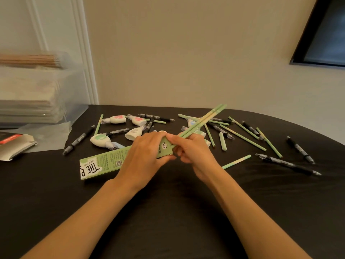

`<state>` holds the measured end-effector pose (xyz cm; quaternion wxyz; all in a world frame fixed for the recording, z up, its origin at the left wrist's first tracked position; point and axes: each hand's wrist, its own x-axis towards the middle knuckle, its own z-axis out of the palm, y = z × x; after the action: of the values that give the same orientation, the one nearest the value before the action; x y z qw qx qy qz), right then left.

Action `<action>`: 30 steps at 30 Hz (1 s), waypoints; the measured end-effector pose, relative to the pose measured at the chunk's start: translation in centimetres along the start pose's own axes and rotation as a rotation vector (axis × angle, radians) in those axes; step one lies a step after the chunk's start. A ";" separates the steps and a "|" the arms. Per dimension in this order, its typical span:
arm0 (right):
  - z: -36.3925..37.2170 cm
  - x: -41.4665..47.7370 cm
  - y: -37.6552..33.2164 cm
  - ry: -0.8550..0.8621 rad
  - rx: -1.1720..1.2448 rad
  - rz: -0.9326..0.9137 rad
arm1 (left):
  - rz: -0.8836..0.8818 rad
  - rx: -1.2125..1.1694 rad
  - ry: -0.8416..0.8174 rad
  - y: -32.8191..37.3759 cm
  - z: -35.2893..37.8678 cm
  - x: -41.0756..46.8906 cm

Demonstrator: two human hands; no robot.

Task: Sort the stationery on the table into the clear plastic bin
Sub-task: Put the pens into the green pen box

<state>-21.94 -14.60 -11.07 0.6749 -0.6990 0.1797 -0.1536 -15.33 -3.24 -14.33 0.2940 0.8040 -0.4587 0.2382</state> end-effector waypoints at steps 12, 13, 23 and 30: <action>0.8 0.4 -0.9 0.191 0.188 -0.112 | -0.120 -0.030 0.137 0.7 -0.2 0.7; 0.8 0.4 -0.8 0.143 0.130 -0.080 | -0.114 -0.019 0.135 0.6 -0.2 0.7; -0.4 0.8 -0.4 0.215 0.356 -0.067 | -0.159 0.007 0.121 0.7 -0.5 0.5; -0.8 0.5 -0.2 0.227 0.389 -0.099 | -0.144 -0.012 0.070 1.0 -0.4 0.5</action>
<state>-21.90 -15.53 -10.88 0.7640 -0.5420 0.1870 -0.2960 -16.01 -3.63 -13.44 0.3311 0.8243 -0.3906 0.2417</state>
